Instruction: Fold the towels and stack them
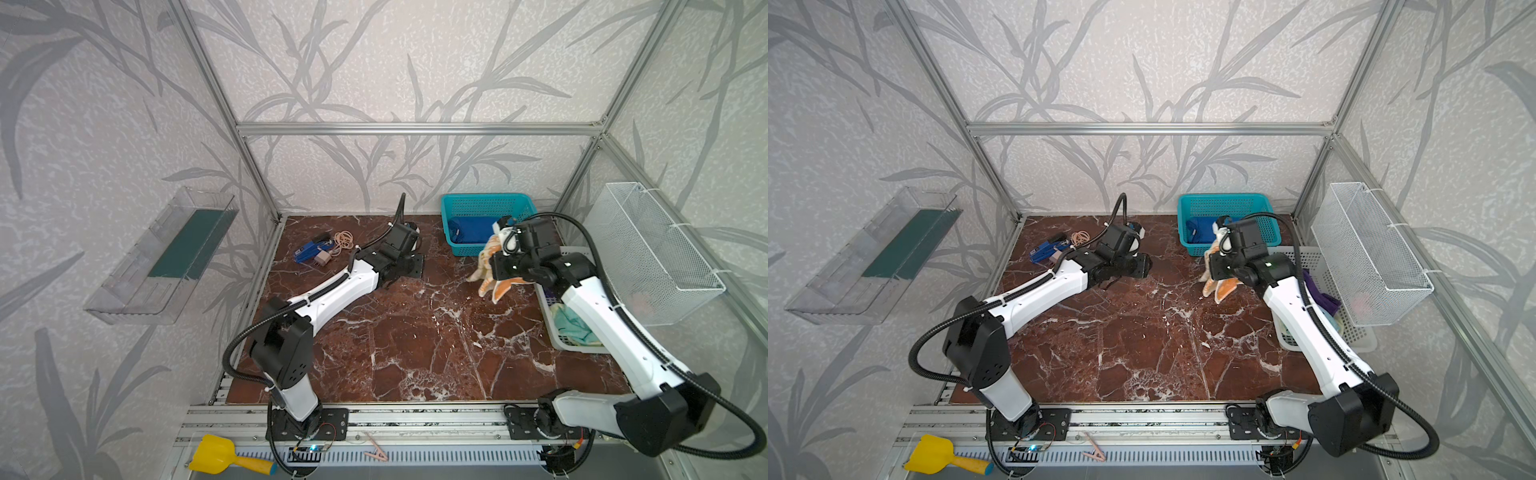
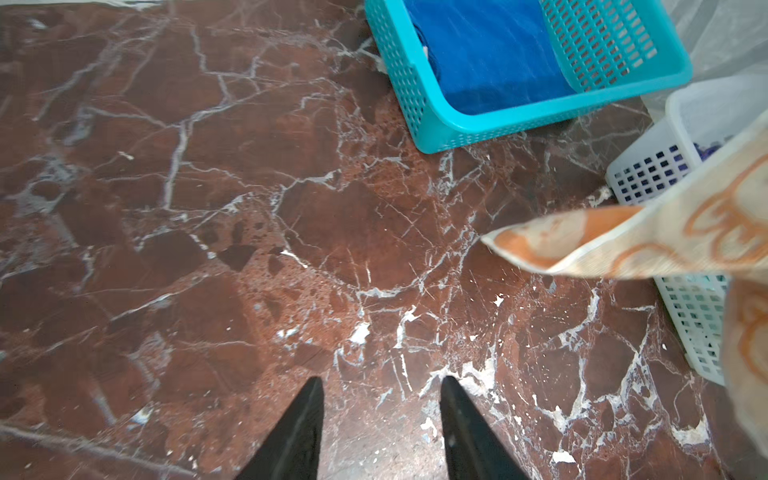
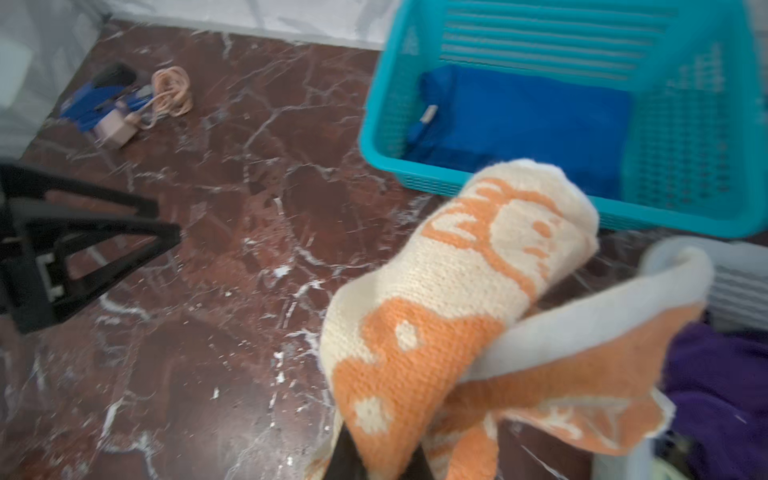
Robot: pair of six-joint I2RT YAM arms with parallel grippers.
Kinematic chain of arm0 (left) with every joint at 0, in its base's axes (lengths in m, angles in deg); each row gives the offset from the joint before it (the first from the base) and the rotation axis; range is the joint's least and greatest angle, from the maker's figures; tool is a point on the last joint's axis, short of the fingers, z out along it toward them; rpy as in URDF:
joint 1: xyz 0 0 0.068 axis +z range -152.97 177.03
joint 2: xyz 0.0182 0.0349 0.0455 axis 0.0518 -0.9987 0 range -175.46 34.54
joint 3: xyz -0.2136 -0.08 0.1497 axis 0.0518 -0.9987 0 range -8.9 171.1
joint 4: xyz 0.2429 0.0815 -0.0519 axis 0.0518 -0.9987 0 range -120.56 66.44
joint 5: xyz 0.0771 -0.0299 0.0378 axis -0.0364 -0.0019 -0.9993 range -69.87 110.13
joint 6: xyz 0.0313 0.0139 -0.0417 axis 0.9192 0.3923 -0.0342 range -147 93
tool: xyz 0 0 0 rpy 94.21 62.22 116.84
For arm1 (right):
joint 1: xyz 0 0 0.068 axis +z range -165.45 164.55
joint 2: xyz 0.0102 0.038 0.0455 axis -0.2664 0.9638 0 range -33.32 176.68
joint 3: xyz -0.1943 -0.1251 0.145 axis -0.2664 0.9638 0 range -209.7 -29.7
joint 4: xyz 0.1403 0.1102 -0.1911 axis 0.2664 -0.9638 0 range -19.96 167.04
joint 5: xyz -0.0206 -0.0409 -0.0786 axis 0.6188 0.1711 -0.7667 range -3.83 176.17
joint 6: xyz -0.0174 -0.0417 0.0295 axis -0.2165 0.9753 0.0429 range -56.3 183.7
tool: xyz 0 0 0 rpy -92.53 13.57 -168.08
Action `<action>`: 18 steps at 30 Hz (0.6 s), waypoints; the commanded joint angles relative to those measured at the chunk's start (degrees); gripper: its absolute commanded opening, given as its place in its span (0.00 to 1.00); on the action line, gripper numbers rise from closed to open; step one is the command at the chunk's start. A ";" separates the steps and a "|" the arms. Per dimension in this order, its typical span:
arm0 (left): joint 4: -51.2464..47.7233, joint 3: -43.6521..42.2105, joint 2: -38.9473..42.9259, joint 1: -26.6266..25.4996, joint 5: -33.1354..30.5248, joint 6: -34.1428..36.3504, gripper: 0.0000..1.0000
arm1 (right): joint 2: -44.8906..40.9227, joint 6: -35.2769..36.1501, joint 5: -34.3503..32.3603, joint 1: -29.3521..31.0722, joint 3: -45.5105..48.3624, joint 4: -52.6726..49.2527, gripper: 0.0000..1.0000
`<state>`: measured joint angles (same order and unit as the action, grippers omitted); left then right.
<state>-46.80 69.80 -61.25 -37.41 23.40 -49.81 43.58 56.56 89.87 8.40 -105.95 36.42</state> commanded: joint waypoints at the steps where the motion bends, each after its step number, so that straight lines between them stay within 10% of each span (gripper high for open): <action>1: 0.68 -2.69 4.94 2.89 -1.46 -1.73 0.48 | 7.65 -0.07 4.17 8.00 -4.33 -0.68 0.29; 3: -0.76 -4.58 6.86 4.72 -2.84 -1.47 0.48 | 13.48 -1.44 12.13 12.23 -6.64 0.64 0.54; 6: -3.01 -7.52 9.20 7.33 -3.93 -2.16 0.48 | 17.67 -3.18 17.45 15.41 -8.20 3.44 0.64; 18: -3.49 -23.38 16.15 -1.63 -3.33 -12.80 0.39 | 26.61 -8.18 13.75 6.70 -8.64 5.30 0.58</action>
<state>-50.02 48.03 -45.88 -36.58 20.23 -57.22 65.46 51.23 104.19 17.50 -113.22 42.41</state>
